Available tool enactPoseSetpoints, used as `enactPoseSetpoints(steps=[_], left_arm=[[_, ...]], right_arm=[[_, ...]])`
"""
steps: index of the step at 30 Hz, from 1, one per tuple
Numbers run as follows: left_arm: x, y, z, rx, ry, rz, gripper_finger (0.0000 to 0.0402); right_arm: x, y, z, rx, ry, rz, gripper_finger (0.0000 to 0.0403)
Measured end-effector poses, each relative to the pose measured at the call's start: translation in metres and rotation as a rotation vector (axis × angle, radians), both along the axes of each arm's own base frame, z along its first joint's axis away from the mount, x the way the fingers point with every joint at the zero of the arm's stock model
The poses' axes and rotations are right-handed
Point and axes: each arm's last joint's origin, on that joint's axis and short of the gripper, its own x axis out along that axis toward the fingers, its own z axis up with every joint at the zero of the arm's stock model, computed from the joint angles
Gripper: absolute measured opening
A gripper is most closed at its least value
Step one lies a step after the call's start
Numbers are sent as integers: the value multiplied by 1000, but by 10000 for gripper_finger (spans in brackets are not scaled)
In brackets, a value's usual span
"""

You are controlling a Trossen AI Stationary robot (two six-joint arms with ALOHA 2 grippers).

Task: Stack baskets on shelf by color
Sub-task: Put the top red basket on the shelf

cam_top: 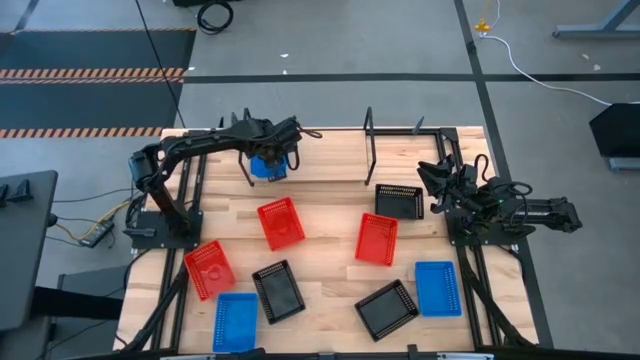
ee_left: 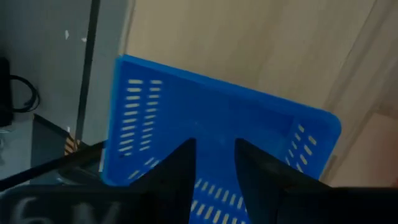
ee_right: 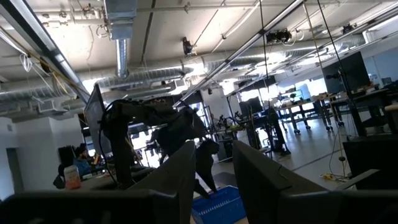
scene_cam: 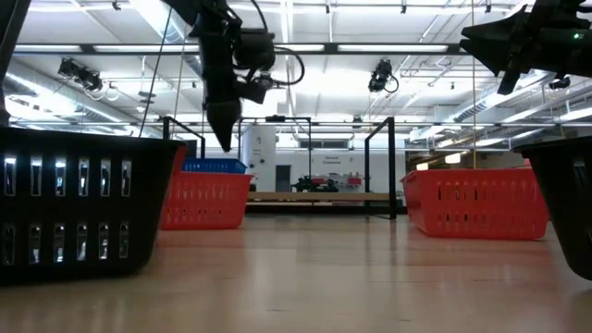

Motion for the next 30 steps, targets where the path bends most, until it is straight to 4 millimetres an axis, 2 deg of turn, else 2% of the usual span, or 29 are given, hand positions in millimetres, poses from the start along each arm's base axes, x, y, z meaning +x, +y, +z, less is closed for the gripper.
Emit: enactPoseSetpoints(steps=[5,9,13,19,26,30], left_arm=[[4,-12,30,-36,-45,87,117],[9,-38,45,-158,-72,101,117],[20,-78,41,-254,-85,36,117],[25,-141,20,-284,-15,-54,117],[32,-196,20,-333,-117,-96,117],[34,-217,18,-349,-146,-122,127]], right_arm=[[0,0,0,0,6,0,114],[1,0,-1,1,15,-1,114],[1,0,-1,1,15,-1,114],[1,0,-1,9,11,4,114],[1,0,-1,10,10,5,114],[1,0,-1,10,9,4,114]])
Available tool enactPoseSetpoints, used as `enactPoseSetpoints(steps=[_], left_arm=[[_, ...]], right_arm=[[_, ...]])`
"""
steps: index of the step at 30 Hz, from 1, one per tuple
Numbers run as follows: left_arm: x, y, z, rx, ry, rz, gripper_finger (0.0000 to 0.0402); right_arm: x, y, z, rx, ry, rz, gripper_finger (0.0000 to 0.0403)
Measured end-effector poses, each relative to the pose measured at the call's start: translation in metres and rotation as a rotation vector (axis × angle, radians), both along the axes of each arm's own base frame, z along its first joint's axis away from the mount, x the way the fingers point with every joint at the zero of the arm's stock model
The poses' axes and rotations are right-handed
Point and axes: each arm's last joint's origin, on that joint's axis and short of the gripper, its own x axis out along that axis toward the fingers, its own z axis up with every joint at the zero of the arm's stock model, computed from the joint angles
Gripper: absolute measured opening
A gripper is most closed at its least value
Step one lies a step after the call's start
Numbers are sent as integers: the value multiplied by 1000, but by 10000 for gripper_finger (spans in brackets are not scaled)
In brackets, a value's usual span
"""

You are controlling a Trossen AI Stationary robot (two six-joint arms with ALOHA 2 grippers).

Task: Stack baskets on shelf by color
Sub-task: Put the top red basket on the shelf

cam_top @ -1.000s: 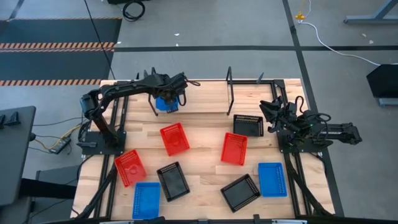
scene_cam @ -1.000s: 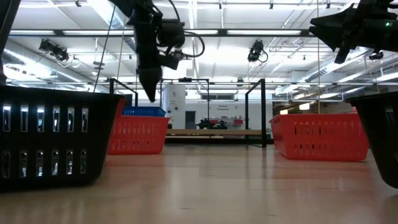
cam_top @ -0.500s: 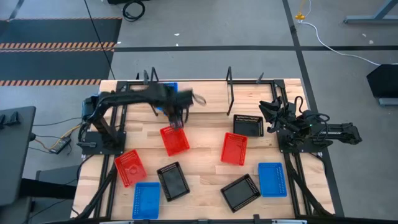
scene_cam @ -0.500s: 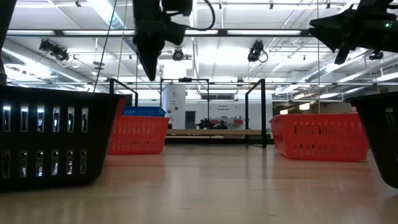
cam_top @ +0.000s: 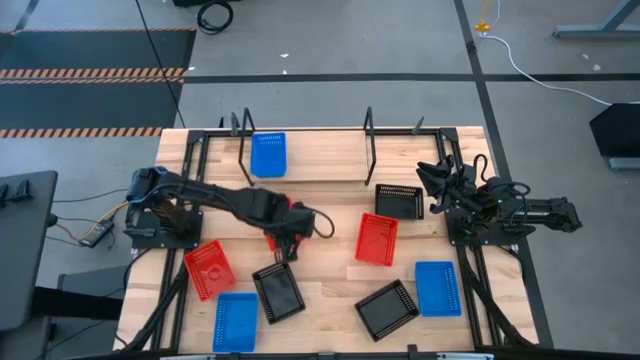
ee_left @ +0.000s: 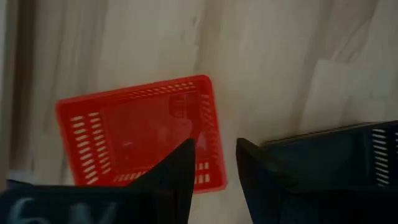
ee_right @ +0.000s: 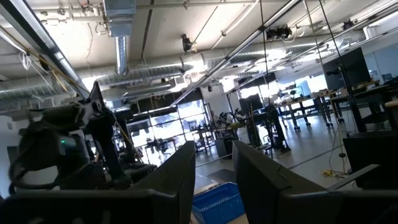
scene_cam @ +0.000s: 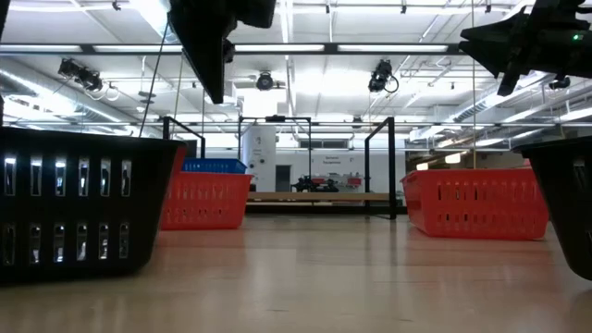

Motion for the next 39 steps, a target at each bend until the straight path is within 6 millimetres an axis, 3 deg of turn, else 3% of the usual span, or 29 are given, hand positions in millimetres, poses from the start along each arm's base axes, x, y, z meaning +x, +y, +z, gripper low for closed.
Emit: enactPoseSetpoints(steps=[5,11,20,25,32,39], left_arm=[[5,-4,-13,-10,46,50,163],[17,-8,-43,-9,139,40,200],[34,-9,-91,14,255,8,215],[39,-10,-110,18,297,-59,168],[40,-11,-108,19,295,-110,24],[55,-14,-82,-2,202,-123,9]], right_arm=[[0,0,0,18,-9,10,114],[0,0,1,19,-16,12,114],[0,0,0,17,-9,13,114],[0,0,0,17,-8,13,114],[0,0,0,12,-5,10,114],[0,0,0,15,-6,8,114]])
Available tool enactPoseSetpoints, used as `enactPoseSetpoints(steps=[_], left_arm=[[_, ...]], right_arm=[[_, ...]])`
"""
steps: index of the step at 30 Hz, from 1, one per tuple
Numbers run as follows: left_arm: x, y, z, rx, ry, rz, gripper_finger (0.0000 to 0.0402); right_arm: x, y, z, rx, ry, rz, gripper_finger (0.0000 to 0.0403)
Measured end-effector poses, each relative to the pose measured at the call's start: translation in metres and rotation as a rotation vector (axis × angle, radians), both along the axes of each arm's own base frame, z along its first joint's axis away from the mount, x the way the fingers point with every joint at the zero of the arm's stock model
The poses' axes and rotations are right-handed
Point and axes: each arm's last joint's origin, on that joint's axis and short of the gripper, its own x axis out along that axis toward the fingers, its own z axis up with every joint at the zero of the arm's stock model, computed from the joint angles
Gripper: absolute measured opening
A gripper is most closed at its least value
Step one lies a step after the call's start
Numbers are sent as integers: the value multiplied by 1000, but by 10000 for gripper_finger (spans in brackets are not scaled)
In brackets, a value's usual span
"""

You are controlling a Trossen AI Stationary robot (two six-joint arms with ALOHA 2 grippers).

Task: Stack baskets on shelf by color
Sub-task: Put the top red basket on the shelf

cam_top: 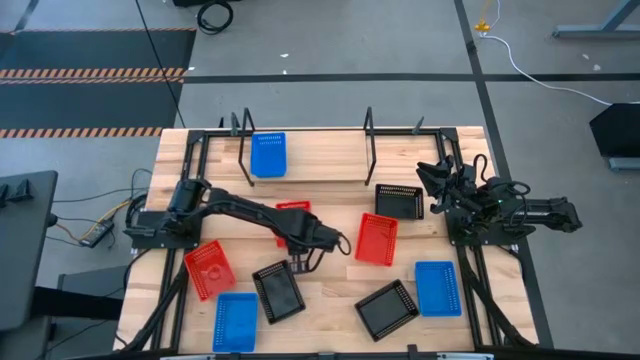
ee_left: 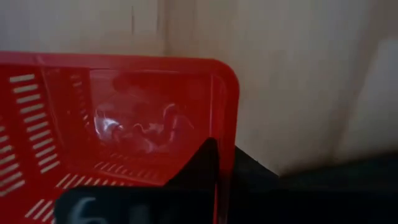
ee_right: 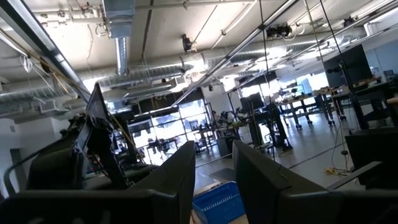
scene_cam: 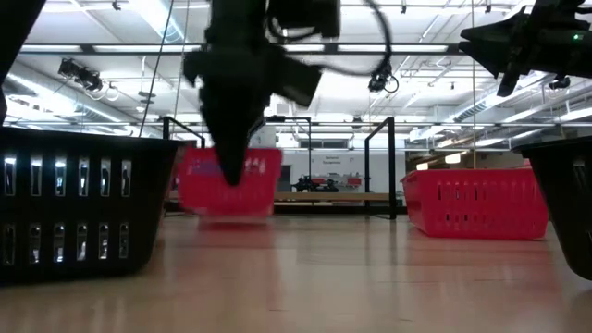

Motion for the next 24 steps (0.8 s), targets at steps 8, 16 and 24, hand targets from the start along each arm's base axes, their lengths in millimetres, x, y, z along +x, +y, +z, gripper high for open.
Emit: enactPoseSetpoints(steps=[8,16,24], left_arm=[[22,10,46,101,-156,-111,7],[26,57,54,155,-142,-86,7],[31,114,56,233,-187,-16,7]], right_arm=[[0,0,0,14,-7,8,114],[0,0,0,18,-10,10,114],[0,0,0,16,-8,8,114]])
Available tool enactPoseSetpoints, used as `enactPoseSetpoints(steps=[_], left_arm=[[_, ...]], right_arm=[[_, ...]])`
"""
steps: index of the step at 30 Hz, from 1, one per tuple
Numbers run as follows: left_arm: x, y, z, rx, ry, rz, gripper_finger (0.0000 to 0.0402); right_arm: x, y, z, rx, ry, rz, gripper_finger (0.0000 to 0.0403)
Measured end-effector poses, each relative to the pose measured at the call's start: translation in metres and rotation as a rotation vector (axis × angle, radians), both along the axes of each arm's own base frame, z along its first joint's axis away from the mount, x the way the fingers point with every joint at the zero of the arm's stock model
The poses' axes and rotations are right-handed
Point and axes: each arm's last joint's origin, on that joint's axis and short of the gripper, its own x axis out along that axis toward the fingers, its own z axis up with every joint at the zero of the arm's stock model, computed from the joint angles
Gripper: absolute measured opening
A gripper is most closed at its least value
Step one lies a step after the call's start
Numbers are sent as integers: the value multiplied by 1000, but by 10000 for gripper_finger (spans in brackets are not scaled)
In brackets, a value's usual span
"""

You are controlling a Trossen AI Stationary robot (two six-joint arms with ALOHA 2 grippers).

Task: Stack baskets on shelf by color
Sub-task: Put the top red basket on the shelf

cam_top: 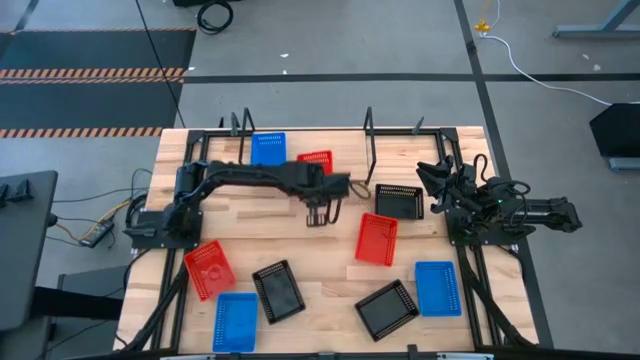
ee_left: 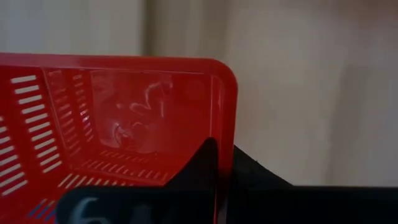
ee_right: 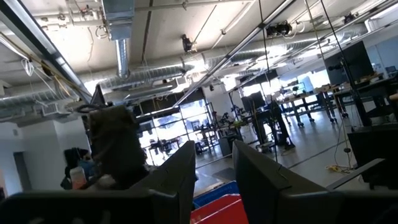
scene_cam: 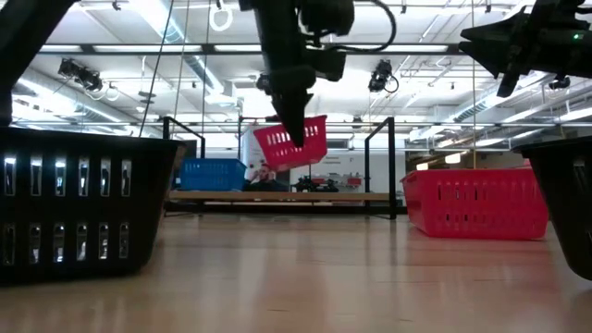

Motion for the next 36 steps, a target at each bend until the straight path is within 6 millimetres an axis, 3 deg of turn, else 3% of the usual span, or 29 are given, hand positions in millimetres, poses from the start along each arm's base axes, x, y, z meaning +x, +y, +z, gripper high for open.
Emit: enactPoseSetpoints(steps=[8,15,21,36], left_arm=[[-5,46,-19,10,53,47,8],[-13,70,-39,13,64,82,8],[-19,79,-47,18,91,81,9],[-16,77,-47,25,86,34,19]], right_arm=[[0,0,0,-11,7,-5,114],[0,0,-1,-17,17,-8,114],[0,0,-1,-16,18,-8,114],[0,0,-1,-16,17,-8,114]])
